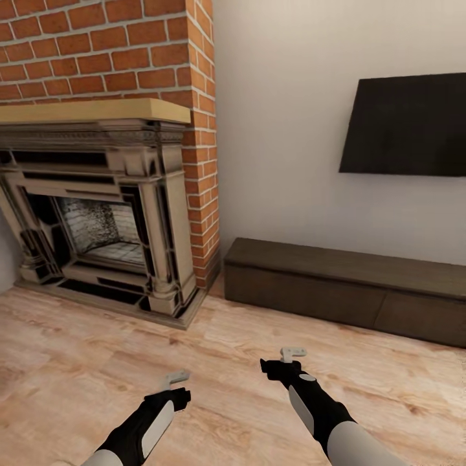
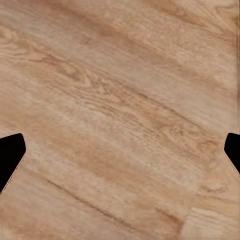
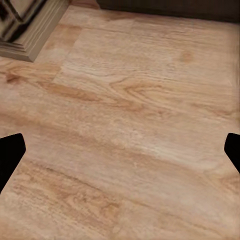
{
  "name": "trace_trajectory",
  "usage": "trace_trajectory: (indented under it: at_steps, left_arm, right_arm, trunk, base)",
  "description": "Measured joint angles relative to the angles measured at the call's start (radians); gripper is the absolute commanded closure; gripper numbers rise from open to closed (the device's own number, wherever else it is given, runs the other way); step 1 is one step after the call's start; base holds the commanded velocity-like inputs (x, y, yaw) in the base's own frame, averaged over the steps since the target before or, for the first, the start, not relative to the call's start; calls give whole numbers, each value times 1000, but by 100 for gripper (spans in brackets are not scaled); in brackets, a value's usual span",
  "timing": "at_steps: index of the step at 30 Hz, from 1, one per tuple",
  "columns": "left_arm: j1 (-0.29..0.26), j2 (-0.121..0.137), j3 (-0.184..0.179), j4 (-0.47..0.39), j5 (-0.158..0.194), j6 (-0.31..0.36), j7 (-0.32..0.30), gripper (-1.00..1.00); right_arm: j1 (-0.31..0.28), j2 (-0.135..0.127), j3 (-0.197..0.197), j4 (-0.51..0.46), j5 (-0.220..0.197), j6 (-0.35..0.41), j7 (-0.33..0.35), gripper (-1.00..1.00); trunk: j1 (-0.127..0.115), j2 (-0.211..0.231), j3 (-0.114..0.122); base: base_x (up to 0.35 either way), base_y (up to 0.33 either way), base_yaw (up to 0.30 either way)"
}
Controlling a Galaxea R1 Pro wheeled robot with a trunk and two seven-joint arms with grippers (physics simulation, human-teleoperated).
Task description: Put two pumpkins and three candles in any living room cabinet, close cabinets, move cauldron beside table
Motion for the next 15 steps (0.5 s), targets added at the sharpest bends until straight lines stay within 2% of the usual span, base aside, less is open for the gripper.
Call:
trace_trajectory:
  at_steps: [7,15]
  left_arm:
    - [0,-1,-4,0,-5,0,0,-100]
    - [0,-3,-6,0,-2,0,0,-100]
  right_arm:
    - [0,0,0,0,1,0,0,-100]
    - [0,0,-2,-1,0,0,0,-100]
  trunk:
    - [0,0,3]
    - [0,0,6]
  base:
    - [184,32,-289]
    - [24,1,-289]
